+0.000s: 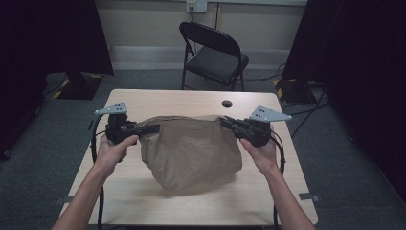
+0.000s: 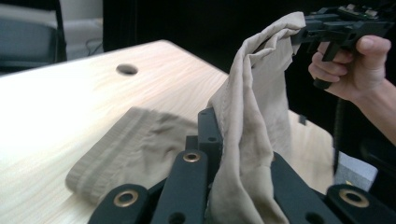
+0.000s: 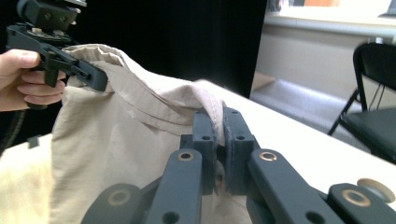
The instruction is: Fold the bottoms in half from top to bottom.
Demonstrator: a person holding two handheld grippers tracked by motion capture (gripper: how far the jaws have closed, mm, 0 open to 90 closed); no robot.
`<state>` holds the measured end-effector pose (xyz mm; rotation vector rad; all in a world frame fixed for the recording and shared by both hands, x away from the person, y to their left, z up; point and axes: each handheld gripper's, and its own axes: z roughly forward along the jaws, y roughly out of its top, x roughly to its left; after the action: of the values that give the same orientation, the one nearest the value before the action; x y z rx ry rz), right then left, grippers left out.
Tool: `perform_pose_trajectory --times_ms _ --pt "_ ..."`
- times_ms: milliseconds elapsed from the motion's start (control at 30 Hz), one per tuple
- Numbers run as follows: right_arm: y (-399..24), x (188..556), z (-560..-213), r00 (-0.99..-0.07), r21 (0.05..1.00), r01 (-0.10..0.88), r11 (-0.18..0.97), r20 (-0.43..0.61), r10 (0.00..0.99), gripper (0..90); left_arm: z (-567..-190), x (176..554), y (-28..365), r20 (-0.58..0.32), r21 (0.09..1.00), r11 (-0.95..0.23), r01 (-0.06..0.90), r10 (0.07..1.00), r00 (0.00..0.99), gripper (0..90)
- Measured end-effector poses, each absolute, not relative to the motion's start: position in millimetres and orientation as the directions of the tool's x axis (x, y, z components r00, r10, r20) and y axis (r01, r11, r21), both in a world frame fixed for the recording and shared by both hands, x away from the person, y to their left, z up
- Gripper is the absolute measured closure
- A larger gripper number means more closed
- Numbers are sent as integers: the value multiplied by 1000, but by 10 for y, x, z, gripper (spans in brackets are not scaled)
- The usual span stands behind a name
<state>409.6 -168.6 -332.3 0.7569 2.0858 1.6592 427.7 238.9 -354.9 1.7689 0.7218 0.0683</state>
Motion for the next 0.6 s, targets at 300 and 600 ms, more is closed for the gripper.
perform_pose_trajectory --times_ms 300,600 --pt "-1552 4689 -3763 -745 928 315 200 111 658 856 -3985 4759 2406 -411 835 -105 540 533 740 881" --pt "-1452 5059 -4031 -694 883 391 259 98 714 852 -4187 5057 2256 -387 820 -124 559 601 700 877"
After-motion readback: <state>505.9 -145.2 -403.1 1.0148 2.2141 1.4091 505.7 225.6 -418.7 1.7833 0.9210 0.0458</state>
